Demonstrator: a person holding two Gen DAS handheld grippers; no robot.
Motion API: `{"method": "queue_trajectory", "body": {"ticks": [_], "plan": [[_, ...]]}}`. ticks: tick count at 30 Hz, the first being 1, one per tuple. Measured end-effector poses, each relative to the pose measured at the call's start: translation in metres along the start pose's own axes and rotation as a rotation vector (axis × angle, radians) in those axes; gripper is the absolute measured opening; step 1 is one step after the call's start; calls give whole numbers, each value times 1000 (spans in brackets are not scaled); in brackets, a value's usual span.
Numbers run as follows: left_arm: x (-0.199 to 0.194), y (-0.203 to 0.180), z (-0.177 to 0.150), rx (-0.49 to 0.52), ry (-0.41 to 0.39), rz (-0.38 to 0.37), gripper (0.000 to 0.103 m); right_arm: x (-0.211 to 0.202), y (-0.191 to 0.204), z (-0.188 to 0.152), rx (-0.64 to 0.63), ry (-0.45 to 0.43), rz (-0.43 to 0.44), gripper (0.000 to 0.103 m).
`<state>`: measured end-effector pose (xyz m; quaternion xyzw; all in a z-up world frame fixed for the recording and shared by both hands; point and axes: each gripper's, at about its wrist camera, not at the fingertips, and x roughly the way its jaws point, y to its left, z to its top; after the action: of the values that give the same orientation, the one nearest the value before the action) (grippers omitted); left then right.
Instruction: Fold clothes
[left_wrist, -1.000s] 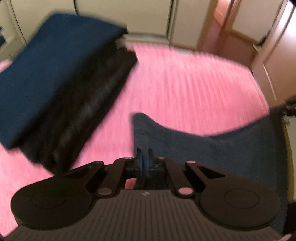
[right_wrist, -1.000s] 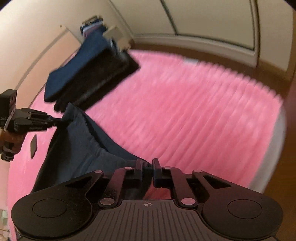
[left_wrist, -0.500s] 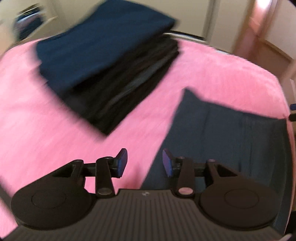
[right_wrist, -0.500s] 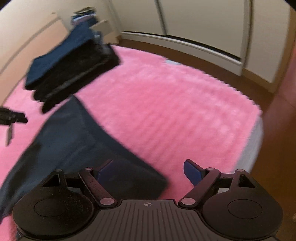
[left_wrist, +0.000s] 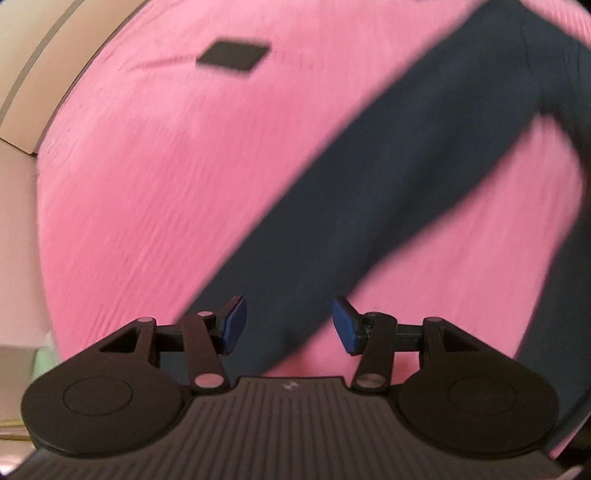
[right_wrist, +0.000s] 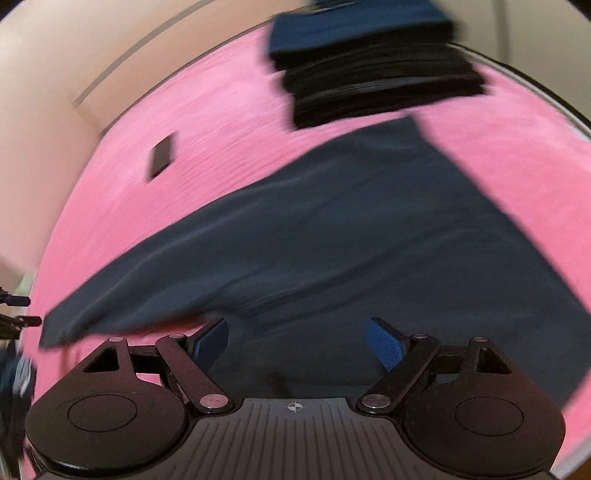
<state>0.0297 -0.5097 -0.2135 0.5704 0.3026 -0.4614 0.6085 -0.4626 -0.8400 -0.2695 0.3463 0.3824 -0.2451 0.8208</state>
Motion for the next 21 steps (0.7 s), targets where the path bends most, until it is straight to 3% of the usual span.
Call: {"method": "queue_trajectory", "body": {"ticks": [5, 9, 12, 16, 17, 18, 21], "plan": [[31, -15, -82, 263, 27, 91, 44, 34, 73, -16, -117, 65, 33, 85], [67, -8, -115, 403, 0, 169, 39, 61, 127, -29, -203, 81, 34, 85], [97, 5, -125, 462, -41, 215, 39, 76, 151, -38, -231, 82, 10, 85], [120, 27, -136, 475, -118, 160, 37, 89, 171, -47, -238, 92, -38, 85], [121, 33, -137, 474, -133, 140, 32, 90, 172, -48, -235, 97, -49, 85], [122, 37, -139, 468, -135, 145, 3, 91, 173, -50, -230, 103, -60, 85], [116, 51, -145, 416, -128, 157, 3, 90, 174, -56, -203, 117, -99, 85]]}}
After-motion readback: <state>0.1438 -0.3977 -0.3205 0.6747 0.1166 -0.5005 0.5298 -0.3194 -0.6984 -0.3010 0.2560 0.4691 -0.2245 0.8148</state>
